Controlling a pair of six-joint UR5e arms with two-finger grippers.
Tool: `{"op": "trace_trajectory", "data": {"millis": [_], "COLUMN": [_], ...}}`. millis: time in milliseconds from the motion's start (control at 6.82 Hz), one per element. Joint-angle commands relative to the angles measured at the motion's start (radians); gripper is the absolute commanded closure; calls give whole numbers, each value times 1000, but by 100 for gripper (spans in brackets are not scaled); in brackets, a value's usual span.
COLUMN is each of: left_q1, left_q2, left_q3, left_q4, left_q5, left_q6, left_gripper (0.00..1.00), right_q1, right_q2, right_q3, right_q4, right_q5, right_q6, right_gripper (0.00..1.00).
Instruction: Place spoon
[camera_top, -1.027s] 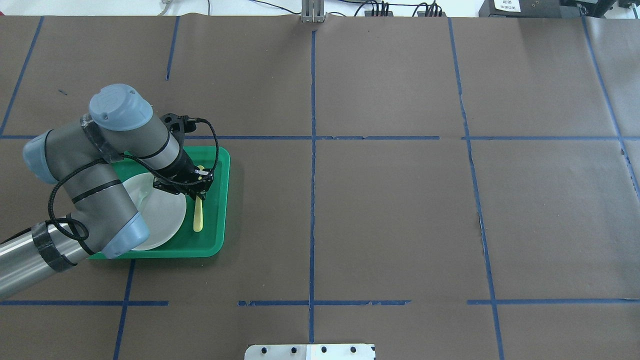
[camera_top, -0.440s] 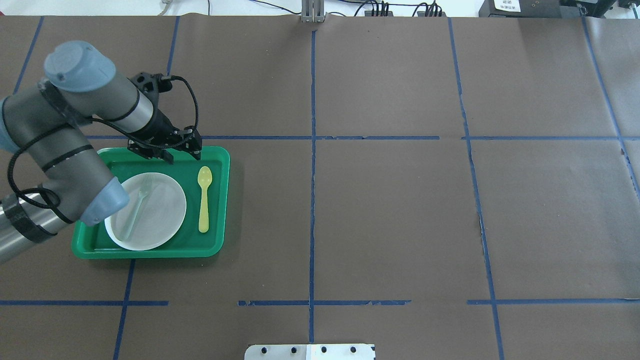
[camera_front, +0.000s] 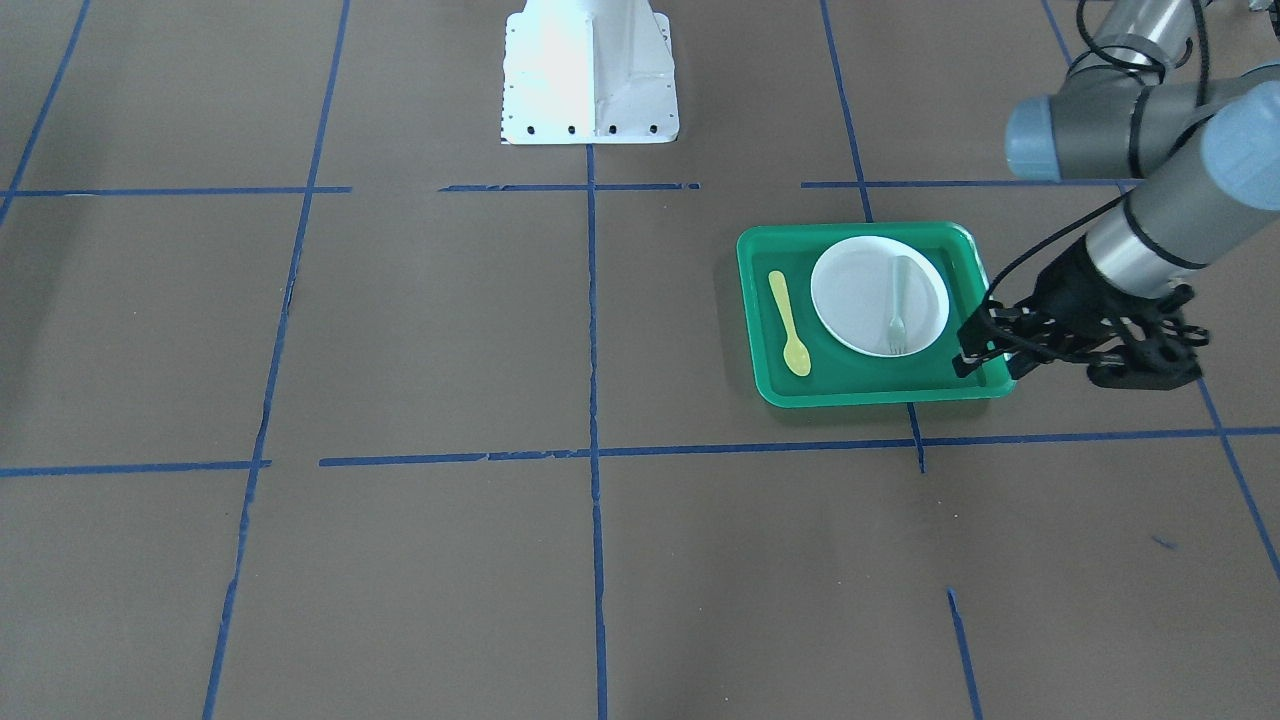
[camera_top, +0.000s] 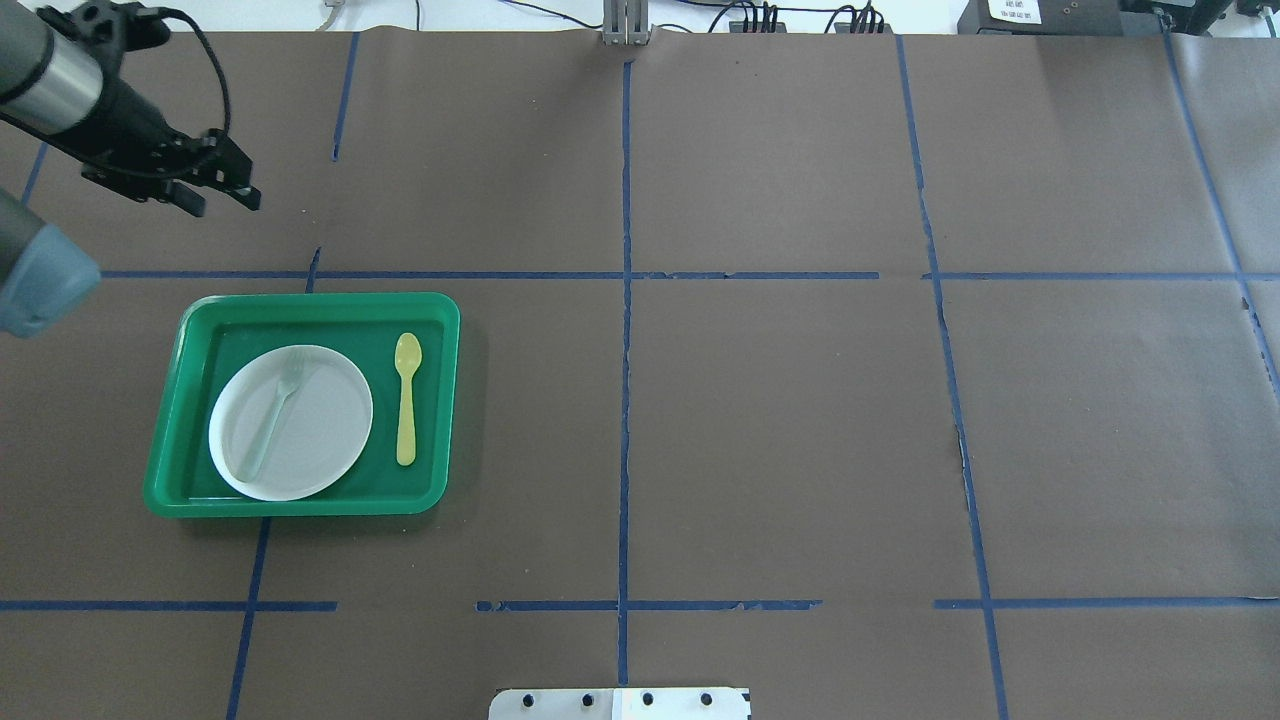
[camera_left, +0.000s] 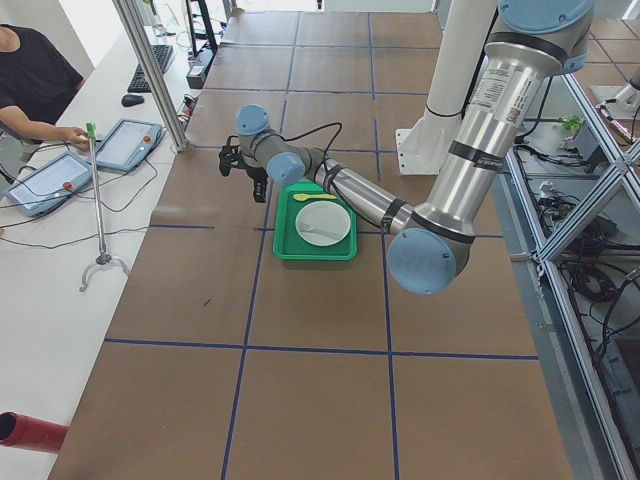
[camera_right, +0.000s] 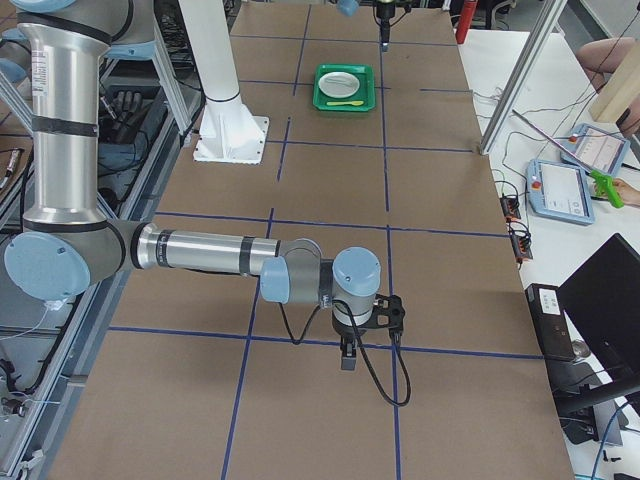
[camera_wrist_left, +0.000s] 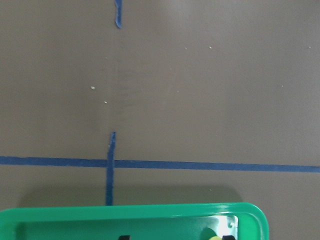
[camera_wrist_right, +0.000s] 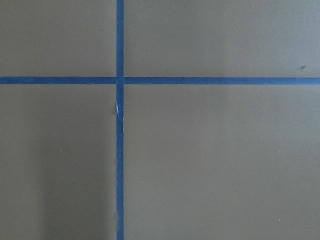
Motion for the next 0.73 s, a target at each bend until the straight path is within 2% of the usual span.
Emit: {"op": "trace_trajectory", "data": {"millis": [0,293,440,587], "left_q1": [-140,-310,-367,-389], "left_q2": [47,78,93,92], "left_q3": [13,65,83,83], "left_q4": [155,217,243,335], "left_q5": [-22,-27,-29,-26], "left_q6": [326,525,606,680], "left_gripper": [31,31,31,31], "right_q1": [0,0,0,0], "right_q2": [-1,-1,-1,-1], "right_q3": [0,0,0,0], "right_q4": [0,0,0,0], "right_q5": [0,0,0,0], "right_q6": [0,0,0,0], "right_gripper": [0,0,0,0]}}
